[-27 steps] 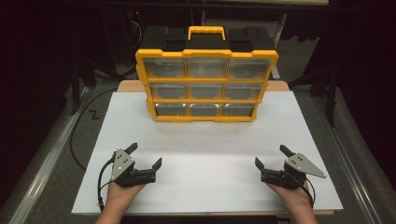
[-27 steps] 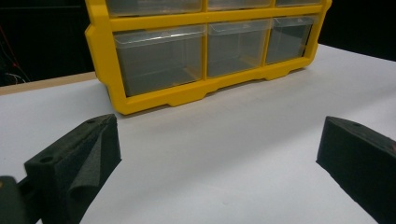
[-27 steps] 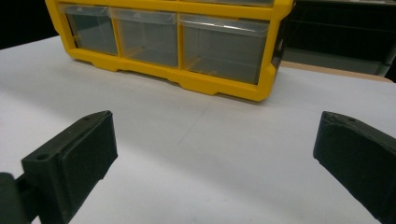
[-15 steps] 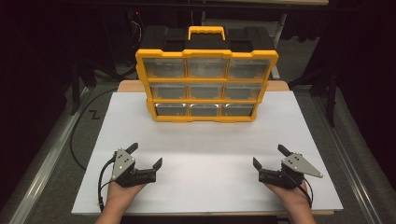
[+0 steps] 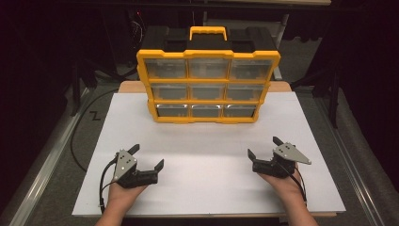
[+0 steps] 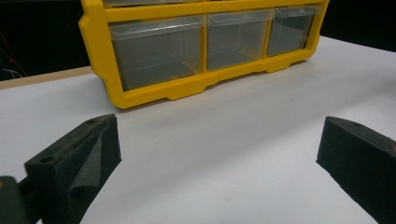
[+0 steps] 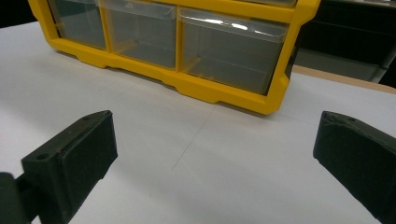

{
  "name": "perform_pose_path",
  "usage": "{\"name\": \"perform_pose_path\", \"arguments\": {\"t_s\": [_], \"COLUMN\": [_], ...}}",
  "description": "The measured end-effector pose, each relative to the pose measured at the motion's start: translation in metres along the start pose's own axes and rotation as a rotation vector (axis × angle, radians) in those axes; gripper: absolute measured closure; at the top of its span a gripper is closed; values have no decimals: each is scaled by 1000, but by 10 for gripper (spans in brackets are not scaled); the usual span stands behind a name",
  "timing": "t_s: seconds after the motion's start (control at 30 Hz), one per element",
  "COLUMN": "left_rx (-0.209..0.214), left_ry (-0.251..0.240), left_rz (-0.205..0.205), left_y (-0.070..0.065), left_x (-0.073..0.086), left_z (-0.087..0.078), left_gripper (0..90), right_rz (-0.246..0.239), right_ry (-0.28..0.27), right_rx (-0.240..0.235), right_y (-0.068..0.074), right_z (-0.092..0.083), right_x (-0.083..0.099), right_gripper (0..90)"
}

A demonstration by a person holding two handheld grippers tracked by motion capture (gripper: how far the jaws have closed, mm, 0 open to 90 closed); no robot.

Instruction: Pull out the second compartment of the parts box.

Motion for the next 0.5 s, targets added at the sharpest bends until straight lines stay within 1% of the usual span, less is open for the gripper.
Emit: {"name": "perform_pose_path", "arguments": {"t_s": [0.1, 0.2, 0.3, 0.33, 0.37, 0.4, 0.43, 0.5], "left_rx": [-8, -5, -4, -4, -5, -6, -7, -8], "left_ry": [0, -1, -6, -6, -4, -2, -2, -1], "left_rz": [0, 2, 4, 4, 6, 3, 2, 1], "left_y": [0, 0, -1, -1, -1, 0, 0, 0], "left_x": [0, 0, 0, 0, 0, 1, 1, 1], "left_z": [0, -1, -1, -1, 0, 0, 0, 0], "left_gripper": [4, 4, 4, 4, 4, 4, 4, 4], "right_rz": [13, 17, 32, 34, 34, 30, 26, 27], "right_ry": [9, 21, 20, 25, 25, 33, 33, 36], "right_rx": [5, 15, 11, 18, 18, 29, 35, 42], "right_y": [-1, -2, -2, -2, -2, -4, -5, -6], "right_z": [13, 24, 35, 40, 40, 46, 48, 50], "right_x": [-3, -7, -11, -13, -13, -14, -15, -15], "right_gripper": [10, 10, 10, 10, 10, 11, 11, 11]}}
Point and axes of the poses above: each handheld gripper's, and its own axes: z roughly forward along the jaws, x roughly out of its underside, y roughly to its left, the point moved 1 cm from there along z, roughly forward along the jaws, and after that the axes turned 2 degrees about z, right-handed, at the moved point
